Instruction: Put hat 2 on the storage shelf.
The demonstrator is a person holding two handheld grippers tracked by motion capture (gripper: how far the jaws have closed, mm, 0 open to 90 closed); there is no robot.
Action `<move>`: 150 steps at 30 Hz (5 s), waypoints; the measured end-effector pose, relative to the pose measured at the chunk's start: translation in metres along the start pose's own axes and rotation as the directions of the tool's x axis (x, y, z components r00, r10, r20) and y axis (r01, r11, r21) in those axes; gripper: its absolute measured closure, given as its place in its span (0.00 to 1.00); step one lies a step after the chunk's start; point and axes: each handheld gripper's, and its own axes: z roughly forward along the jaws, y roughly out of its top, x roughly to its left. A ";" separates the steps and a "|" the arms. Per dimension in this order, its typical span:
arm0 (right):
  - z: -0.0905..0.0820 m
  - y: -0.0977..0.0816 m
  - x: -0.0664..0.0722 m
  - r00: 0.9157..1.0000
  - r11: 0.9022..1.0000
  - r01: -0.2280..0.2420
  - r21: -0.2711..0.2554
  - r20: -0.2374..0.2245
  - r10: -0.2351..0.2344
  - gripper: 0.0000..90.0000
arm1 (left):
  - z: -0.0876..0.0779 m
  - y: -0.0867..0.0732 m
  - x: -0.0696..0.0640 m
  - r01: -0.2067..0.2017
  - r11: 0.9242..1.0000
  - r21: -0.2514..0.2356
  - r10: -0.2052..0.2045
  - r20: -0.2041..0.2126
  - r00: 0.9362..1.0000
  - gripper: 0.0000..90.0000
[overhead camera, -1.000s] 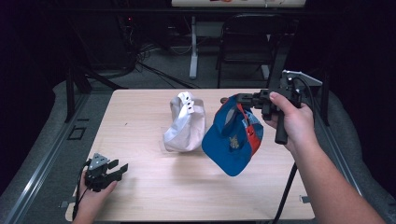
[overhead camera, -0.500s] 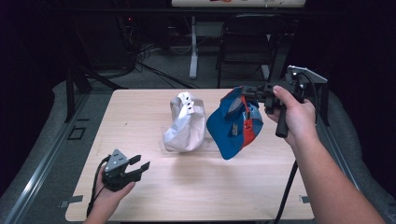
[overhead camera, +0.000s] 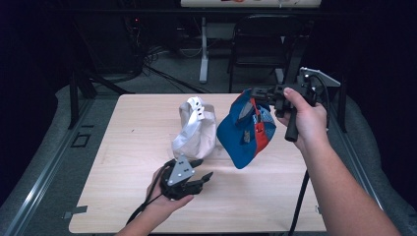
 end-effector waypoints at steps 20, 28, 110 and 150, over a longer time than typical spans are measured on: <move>0.023 0.012 -0.002 1.000 1.000 -0.030 -0.009 -0.008 0.030 0.88 | 0.075 0.024 -0.015 0.024 0.997 0.067 -0.023 -0.022 0.999 0.50; 0.027 0.012 0.006 1.000 1.000 -0.019 -0.009 -0.003 0.019 0.88 | 0.091 0.031 -0.018 0.017 0.995 0.099 -0.006 -0.111 0.994 0.70; 0.010 -0.004 -0.068 0.981 0.999 0.033 -0.009 0.191 -0.031 0.78 | 0.060 -0.031 0.004 0.133 0.986 0.100 -0.126 -0.069 0.990 0.69; 0.015 -0.127 -0.177 0.763 0.885 0.457 0.091 0.472 -0.442 0.53 | -0.054 -0.145 0.094 0.317 0.938 0.139 -0.291 -0.180 0.940 0.53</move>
